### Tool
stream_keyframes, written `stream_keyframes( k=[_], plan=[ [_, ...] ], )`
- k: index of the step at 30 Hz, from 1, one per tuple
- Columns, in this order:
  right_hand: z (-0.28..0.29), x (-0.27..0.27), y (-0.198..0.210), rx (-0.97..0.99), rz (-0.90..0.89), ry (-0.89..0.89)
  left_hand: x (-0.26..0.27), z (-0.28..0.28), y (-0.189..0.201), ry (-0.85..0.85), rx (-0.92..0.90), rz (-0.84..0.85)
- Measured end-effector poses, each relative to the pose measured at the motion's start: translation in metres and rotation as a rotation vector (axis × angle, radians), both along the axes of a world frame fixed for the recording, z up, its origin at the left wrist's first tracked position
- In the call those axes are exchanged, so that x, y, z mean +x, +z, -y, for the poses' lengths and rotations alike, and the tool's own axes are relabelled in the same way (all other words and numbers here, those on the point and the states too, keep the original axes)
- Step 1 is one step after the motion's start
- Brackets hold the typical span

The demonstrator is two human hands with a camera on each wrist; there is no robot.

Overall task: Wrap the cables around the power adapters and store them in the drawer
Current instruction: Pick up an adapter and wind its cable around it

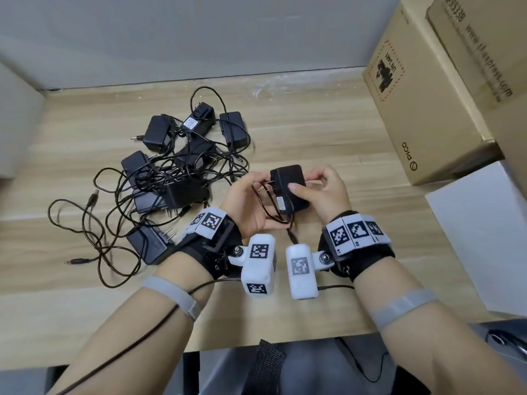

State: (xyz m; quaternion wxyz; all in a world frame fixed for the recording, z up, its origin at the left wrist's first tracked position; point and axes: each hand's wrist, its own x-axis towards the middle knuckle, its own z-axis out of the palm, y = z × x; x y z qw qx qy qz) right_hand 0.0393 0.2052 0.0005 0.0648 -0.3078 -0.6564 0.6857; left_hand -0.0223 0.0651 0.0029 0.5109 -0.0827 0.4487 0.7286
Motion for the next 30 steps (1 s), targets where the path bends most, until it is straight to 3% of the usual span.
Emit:
stream_keyframes(
  k=[6, 13, 16, 19, 21, 23, 26, 28, 30],
  plan=[
    [0.005, -0.002, 0.018, -0.179, 0.073, 0.179, -0.002, -0.006, 0.009, 0.103, -0.082, -0.122],
    [0.003, -0.013, 0.041, 0.110, 0.065, 0.274, -0.005, 0.002, 0.027, 0.233, -0.028, -0.096],
    [0.005, -0.020, 0.054, 0.156, 0.073, 0.222, -0.010, 0.008, 0.038, 0.328, -0.056, -0.120],
    [-0.006, -0.026, 0.068, 0.050, 0.059, 0.079, -0.019, 0.025, 0.039, 0.395, -0.145, -0.150],
    [-0.013, -0.029, 0.081, -0.107, -0.019, 0.021, -0.022, 0.035, 0.040, 0.310, -0.255, -0.161],
    [-0.015, -0.031, 0.095, -0.222, -0.093, 0.040, -0.025, 0.042, 0.041, 0.119, -0.410, -0.182],
    [-0.006, -0.035, 0.113, -0.285, -0.164, 0.104, -0.028, 0.045, 0.055, -0.132, -0.567, -0.230],
    [0.002, -0.039, 0.123, -0.313, -0.221, 0.119, -0.032, 0.041, 0.074, -0.224, -0.709, -0.357],
    [0.008, -0.043, 0.129, -0.182, -0.215, 0.159, -0.043, 0.040, 0.089, -0.264, -0.877, -0.624]
  ],
)
